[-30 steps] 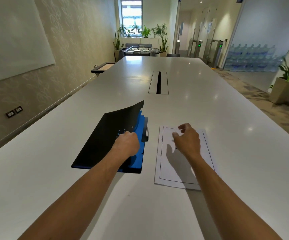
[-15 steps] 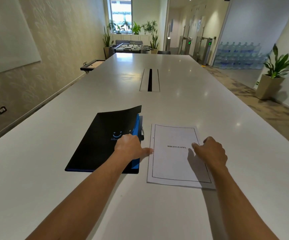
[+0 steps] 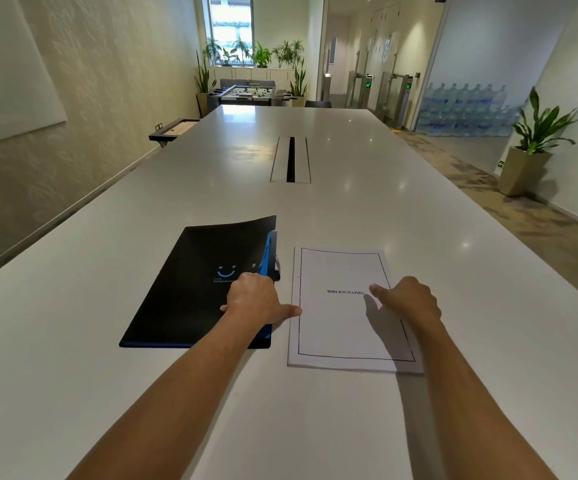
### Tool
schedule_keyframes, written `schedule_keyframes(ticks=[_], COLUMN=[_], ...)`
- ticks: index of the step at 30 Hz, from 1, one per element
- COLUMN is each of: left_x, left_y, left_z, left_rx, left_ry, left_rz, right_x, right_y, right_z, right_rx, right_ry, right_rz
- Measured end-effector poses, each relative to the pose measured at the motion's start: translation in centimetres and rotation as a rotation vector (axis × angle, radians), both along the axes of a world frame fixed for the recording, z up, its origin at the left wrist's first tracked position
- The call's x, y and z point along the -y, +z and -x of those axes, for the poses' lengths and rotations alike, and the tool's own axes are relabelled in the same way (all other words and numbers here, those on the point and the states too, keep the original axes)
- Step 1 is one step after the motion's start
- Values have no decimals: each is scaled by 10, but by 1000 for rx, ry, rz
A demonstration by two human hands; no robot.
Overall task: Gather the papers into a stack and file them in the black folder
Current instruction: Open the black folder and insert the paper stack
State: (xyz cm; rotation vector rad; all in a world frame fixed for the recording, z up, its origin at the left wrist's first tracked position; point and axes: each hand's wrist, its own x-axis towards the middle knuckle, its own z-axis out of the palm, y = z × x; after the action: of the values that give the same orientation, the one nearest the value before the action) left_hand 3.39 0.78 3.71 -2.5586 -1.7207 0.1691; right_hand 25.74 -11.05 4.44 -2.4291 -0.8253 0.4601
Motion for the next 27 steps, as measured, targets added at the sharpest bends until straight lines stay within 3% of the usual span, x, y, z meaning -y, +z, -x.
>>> schedule_keyframes(ticks=[6,10,17,27], left_x=[-4,-6,-6,-6], left_y=[-2,-3,-3,-3], left_z=[0,-2,-2,-1], left_rx=[-2,-12,-8,-11], left_ry=[13,10,20,17], left_rz=[17,39,58,49], right_x=[6,-4,-9,-5], right_y=[-2,-3,0,-1], right_z=[-8,5,14,4], right_rx=[-204,-25,95,-165], right_ry=[-18,-31,12,22], right_rz=[-130,61,73,-64])
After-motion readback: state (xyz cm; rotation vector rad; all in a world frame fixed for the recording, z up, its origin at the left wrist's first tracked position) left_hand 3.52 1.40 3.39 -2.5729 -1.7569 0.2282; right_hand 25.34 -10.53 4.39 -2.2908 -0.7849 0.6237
